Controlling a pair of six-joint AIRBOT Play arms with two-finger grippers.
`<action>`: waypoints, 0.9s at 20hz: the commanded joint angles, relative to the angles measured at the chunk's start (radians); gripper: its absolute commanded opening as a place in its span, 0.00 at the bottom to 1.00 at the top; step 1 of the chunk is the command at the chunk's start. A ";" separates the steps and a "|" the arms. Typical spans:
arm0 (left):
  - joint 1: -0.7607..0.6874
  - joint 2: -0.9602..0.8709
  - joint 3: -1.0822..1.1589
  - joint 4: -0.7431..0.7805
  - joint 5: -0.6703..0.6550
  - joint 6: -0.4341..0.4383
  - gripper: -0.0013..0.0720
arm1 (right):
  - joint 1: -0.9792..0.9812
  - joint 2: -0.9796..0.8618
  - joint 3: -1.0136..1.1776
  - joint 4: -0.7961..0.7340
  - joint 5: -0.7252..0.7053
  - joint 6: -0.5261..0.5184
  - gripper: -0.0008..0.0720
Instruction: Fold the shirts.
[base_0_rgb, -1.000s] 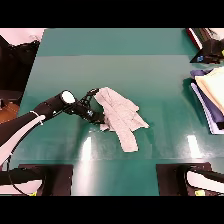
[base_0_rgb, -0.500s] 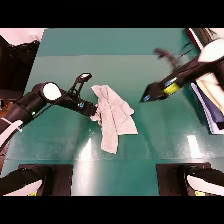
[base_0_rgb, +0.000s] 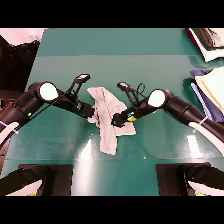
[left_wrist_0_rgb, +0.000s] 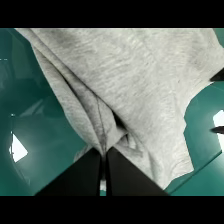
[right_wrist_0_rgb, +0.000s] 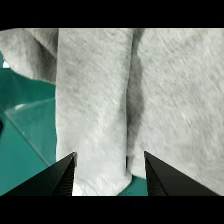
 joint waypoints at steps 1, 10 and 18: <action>0.000 0.001 0.001 0.002 -0.008 -0.012 0.05 | 0.038 -0.009 -0.061 0.059 -0.165 0.003 0.69; 0.000 0.008 0.002 0.022 -0.059 -0.035 0.05 | 0.066 -0.105 0.016 0.073 -0.138 -0.023 0.03; 0.000 0.220 0.254 0.344 -0.098 -0.109 0.05 | -0.315 0.329 0.056 -0.303 0.114 0.067 0.03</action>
